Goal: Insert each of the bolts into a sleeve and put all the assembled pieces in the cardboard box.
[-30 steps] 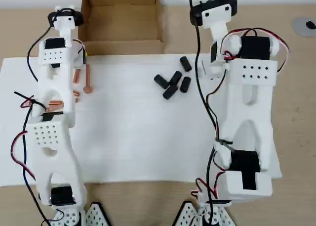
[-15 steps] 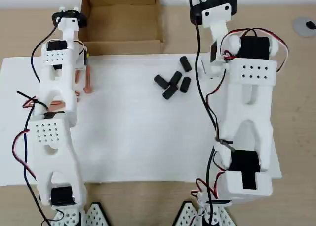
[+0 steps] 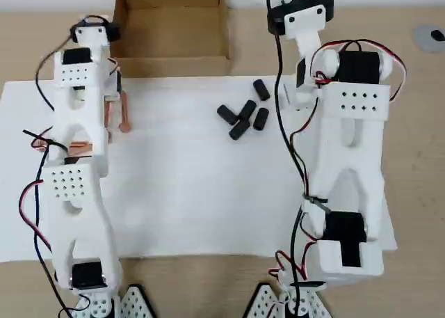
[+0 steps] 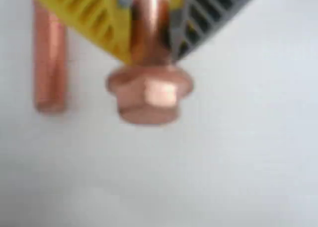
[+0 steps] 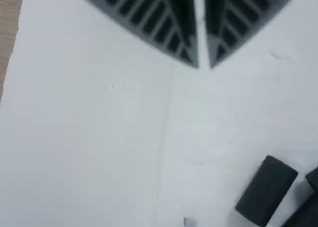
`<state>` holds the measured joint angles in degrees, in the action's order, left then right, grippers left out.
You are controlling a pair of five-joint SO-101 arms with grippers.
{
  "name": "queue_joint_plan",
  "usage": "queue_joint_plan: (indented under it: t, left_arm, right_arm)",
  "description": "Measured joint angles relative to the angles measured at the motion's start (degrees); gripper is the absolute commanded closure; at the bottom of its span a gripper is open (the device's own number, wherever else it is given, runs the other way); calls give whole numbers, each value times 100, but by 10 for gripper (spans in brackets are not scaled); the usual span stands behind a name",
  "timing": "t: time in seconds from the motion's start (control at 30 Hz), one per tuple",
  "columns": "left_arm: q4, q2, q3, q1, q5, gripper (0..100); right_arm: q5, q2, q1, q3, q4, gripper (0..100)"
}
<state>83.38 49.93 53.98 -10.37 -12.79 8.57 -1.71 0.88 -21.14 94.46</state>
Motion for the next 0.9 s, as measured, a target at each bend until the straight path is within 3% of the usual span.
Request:
queue_joint_plan:
  t: [0.3,0.47,0.57,0.7,0.9]
  left_arm:
    - [1582,-563,2620,0,70,995]
    - [1714,-853,2734,0,114,994]
    - [1714,-1415,1952,0,114,994]
    - [1714,-2593,-70,158,158,991]
    - [1574,-5354,-3604,598,352,990]
  right_arm:
    - [0,0,0,0,79,989]
    - [0,0,26,0,176,989]
    - [290,9,360,0,281,989]
    - [554,18,1213,88,677,989]
    - [-589,-18,1380,404,536,989]
